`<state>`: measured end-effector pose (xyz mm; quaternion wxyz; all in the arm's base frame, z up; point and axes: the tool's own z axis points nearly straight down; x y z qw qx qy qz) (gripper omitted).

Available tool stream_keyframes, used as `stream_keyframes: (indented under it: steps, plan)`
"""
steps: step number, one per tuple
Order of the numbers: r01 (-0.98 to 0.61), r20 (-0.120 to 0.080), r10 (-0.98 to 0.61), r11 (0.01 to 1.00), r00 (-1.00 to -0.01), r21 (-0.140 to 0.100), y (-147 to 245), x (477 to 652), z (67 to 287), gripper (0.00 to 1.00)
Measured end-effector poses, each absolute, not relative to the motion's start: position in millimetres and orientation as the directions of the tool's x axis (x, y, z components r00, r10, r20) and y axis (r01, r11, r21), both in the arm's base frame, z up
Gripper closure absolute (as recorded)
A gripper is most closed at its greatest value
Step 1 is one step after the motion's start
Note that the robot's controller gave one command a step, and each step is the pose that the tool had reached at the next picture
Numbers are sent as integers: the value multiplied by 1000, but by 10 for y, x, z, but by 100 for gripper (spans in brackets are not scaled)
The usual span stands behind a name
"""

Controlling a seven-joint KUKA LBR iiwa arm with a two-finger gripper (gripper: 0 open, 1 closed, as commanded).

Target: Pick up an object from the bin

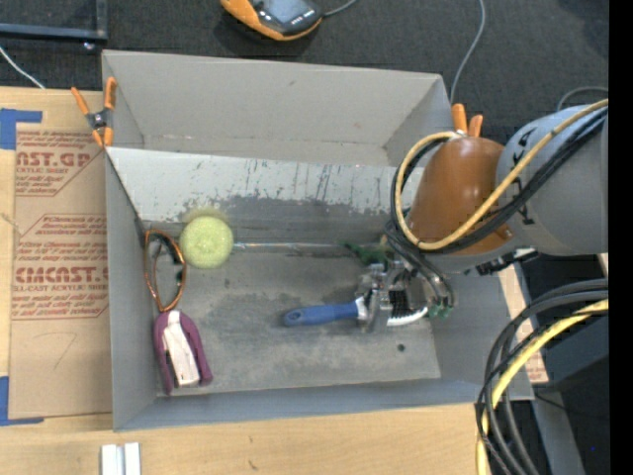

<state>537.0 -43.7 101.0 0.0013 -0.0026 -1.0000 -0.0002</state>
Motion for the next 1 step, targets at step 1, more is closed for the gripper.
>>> stream_keyframes:
  steps: [1]
  plan:
    - [5, 5, 5, 1000, -1000, 1, -436, 5361, 1171, 100]
